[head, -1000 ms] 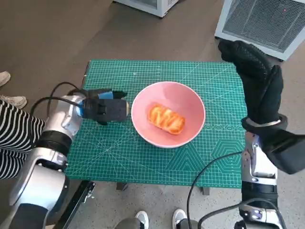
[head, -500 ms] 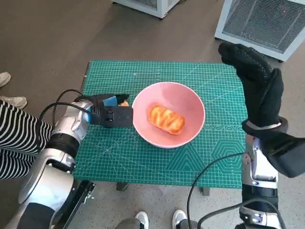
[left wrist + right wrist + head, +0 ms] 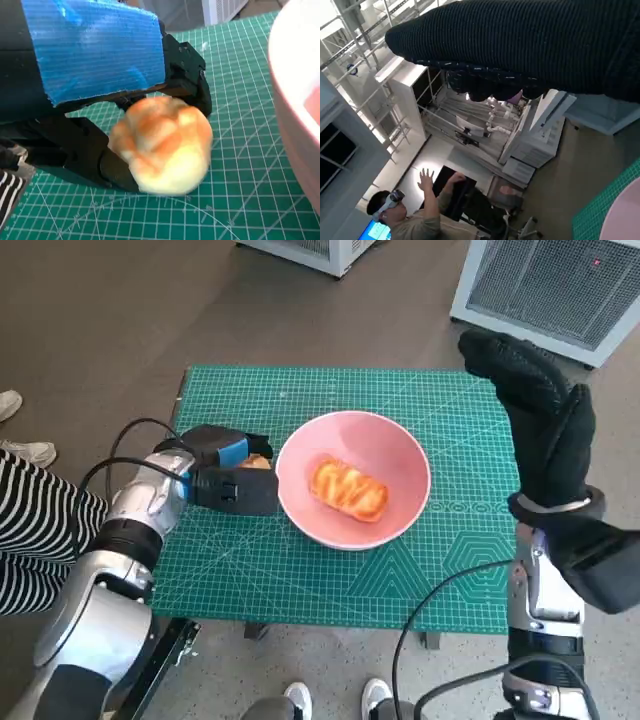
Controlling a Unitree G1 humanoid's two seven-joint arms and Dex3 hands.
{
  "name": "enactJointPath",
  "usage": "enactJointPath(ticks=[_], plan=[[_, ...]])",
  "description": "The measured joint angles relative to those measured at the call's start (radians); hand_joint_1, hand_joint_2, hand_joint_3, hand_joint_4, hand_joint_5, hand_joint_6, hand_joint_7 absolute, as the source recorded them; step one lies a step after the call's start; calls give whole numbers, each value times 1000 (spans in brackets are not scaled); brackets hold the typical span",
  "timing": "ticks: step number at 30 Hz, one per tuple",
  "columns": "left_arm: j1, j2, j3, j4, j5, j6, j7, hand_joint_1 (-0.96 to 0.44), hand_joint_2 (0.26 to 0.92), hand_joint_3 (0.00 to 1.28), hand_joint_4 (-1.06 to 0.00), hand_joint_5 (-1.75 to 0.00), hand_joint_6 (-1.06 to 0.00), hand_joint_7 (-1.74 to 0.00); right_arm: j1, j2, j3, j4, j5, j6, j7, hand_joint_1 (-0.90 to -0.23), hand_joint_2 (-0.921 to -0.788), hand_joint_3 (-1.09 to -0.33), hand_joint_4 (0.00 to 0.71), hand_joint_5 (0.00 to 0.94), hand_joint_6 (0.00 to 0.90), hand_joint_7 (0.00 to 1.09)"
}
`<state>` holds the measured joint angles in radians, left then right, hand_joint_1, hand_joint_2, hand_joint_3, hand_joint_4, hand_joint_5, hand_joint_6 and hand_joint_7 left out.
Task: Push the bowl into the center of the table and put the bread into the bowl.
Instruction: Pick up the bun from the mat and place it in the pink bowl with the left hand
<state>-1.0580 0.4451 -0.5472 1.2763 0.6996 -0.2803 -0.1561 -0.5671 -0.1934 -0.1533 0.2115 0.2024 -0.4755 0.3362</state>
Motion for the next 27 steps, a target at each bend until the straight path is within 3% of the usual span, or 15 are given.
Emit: enactJointPath(ticks=[10,27], plan=[[-17,46,83,-100,-47,2,-4,1,918,38,-738,-1148,-657,-1097,0,0,1,0,0,1,0,-750,-921,-712,187,0,0,592],[25,92,273,-716,-172,44,-25,2,919,35,-762,-1056,-630,-1194,-1,2,4,7,0,0,0,-751,-921,-712,181,0,0,592]])
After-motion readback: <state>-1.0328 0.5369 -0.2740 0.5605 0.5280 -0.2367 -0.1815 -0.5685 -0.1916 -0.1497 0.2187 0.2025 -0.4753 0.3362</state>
